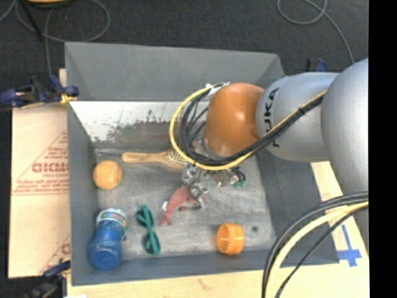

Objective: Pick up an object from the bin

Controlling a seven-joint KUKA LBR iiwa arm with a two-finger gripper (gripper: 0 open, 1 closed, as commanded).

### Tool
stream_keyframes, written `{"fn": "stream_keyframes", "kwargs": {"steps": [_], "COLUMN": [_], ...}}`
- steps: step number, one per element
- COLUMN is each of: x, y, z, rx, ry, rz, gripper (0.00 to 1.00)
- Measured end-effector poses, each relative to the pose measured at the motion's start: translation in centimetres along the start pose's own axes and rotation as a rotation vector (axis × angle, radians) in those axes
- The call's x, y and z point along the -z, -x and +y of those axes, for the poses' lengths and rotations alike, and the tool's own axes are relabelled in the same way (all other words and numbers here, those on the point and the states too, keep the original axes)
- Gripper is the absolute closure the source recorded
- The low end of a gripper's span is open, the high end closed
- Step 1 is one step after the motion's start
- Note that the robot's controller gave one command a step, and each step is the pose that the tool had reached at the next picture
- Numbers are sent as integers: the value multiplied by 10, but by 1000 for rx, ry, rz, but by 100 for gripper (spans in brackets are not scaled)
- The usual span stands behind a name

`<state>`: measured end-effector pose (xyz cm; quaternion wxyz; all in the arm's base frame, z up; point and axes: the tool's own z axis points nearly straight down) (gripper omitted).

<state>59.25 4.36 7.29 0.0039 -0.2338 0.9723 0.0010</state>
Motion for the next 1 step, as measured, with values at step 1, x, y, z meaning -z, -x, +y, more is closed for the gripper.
{"fn": "stream_keyframes", "kwargs": {"steps": [1], "x": [152], "y": [-3], "z": [-1], "rx": [-92], "ry": [-2], "rz": [1], "gripper": [100]}}
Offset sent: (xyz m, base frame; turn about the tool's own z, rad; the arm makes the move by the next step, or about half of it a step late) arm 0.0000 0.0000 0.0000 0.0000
